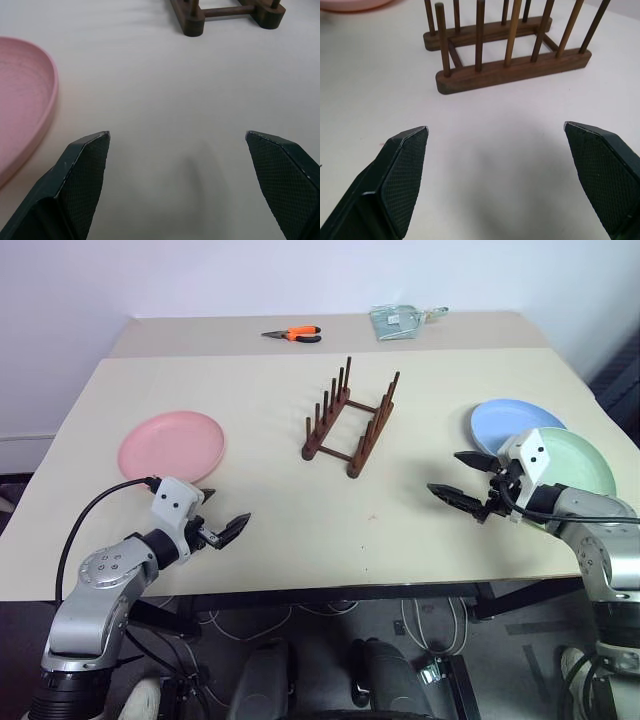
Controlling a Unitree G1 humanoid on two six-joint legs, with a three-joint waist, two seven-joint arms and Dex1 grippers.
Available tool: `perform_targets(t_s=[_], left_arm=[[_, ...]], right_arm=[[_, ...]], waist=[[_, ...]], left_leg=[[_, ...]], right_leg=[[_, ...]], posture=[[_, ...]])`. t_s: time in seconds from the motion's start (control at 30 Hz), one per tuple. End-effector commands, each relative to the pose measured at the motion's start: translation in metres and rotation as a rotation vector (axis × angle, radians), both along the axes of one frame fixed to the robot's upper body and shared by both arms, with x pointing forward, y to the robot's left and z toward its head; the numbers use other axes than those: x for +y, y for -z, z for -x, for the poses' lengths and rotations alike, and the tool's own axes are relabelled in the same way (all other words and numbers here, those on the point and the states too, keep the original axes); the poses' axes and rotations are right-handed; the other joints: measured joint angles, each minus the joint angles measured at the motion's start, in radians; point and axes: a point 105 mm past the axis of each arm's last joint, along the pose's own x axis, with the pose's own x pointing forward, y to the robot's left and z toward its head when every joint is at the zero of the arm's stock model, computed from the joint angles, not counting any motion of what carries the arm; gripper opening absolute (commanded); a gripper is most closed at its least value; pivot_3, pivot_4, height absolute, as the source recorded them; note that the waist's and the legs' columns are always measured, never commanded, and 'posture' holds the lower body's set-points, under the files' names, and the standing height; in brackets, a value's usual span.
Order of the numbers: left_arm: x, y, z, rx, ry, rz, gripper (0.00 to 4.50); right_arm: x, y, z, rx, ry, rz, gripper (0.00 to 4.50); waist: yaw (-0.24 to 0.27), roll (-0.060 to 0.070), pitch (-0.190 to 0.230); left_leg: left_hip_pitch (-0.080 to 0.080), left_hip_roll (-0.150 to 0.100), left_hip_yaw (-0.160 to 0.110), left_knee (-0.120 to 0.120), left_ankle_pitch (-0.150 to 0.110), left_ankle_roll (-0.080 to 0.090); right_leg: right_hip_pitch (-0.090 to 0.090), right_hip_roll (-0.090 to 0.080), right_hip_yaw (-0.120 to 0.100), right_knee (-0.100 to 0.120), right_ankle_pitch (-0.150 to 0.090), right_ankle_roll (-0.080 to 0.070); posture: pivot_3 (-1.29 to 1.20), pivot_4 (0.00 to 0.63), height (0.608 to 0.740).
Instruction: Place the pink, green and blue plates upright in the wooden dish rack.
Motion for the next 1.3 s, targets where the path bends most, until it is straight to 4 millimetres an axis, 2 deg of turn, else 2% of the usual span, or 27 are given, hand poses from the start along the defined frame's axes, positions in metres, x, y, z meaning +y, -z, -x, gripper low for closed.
perform_targets(t_s=[0.03, 0.3, 0.53, 0.67, 0.8, 0.93, 1.03, 1.17, 1.23, 1.3], left_arm=[[-0.006, -0.003, 0.001, -0.021, 0.02, -0.006, 4.5], [-0.011, -0.001, 0.003, -0.025, 0.015, 0.012, 4.5], [-0.011, 0.001, 0.005, -0.019, 0.023, 0.01, 4.5], [-0.018, 0.005, 0.003, -0.008, 0.041, 0.019, 4.5], [-0.028, -0.001, 0.001, -0.018, 0.069, 0.069, 4.5], [-0.063, 0.009, -0.003, -0.015, 0.142, 0.022, 4.5], [-0.115, 0.003, -0.024, -0.046, 0.173, 0.053, 4.5], [-0.168, 0.006, -0.056, 0.002, 0.119, 0.033, 4.5], [-0.188, 0.007, -0.069, 0.025, 0.086, 0.032, 4.5], [-0.2, 0.01, -0.081, 0.032, 0.032, -0.01, 4.5]], right_arm=[[0.0, -0.015, -0.003, -0.064, -0.003, 0.021, 4.45], [0.008, -0.017, -0.007, -0.083, -0.024, 0.035, 4.45], [0.019, -0.011, -0.002, -0.082, -0.042, 0.041, 4.45], [0.026, -0.001, 0.002, -0.063, -0.047, 0.022, 4.45], [0.034, 0.0, 0.003, -0.065, -0.05, 0.014, 4.45], [0.037, 0.011, 0.009, 0.008, -0.078, -0.018, 4.45], [0.049, 0.014, 0.014, 0.01, -0.117, -0.016, 4.45], [0.05, 0.016, 0.01, -0.017, -0.094, 0.006, 4.45], [0.05, 0.014, 0.011, -0.027, -0.09, 0.006, 4.45], [0.049, 0.012, 0.012, -0.034, -0.084, 0.01, 4.45]], waist=[[0.0, 0.0, 0.0], [0.001, 0.0, 0.0], [0.0, 0.0, 0.0], [0.001, 0.0, 0.0], [0.001, 0.0, 0.0], [0.004, 0.0, 0.0], [0.013, 0.0, 0.0], [0.022, 0.0, 0.0], [0.024, 0.0, 0.0], [0.026, 0.0, 0.0]], left_leg=[[0.0, 0.0, 0.0, 0.0, 0.0, 0.0], [0.0, 0.0, 0.0, 0.0, 0.0, 0.0], [0.0, 0.0, 0.0, 0.0, 0.0, 0.0], [0.0, 0.0, 0.0, 0.0, 0.0, 0.0], [0.0, 0.0, 0.0, 0.0, 0.0, 0.0], [0.0, 0.0, 0.0, 0.0, 0.0, 0.0], [-0.001, -0.002, -0.001, 0.002, 0.0, 0.0], [-0.002, -0.001, -0.001, 0.009, -0.001, 0.002], [-0.003, -0.001, -0.001, 0.011, -0.002, 0.004], [-0.003, -0.001, -0.001, 0.012, -0.003, 0.005]], right_leg=[[0.0, 0.0, 0.0, 0.0, 0.0, 0.0], [0.0, 0.0, 0.0, 0.0, 0.0, 0.0], [0.0, 0.0, 0.0, 0.0, 0.0, 0.0], [0.0, 0.0, 0.0, 0.0, 0.0, 0.0], [0.0, 0.0, 0.0, 0.0, 0.0, 0.0], [0.0, 0.0, 0.0, 0.0, 0.0, 0.0], [0.001, 0.0, 0.0, 0.0, 0.0, 0.0], [0.002, 0.001, 0.0, 0.001, 0.002, 0.003], [0.002, 0.002, 0.0, 0.001, 0.002, 0.003], [0.002, 0.002, -0.001, 0.001, 0.002, 0.003]], posture=[[0.0, 0.15, 0.74], [0.0, 0.15, 0.74], [0.0, 0.15, 0.74], [0.0, 0.15, 0.74], [0.0, 0.15, 0.74], [0.0, 0.15, 0.74], [0.0, 0.15, 0.74], [0.0, 0.15, 0.74], [0.0, 0.15, 0.74], [0.0, 0.15, 0.74]])
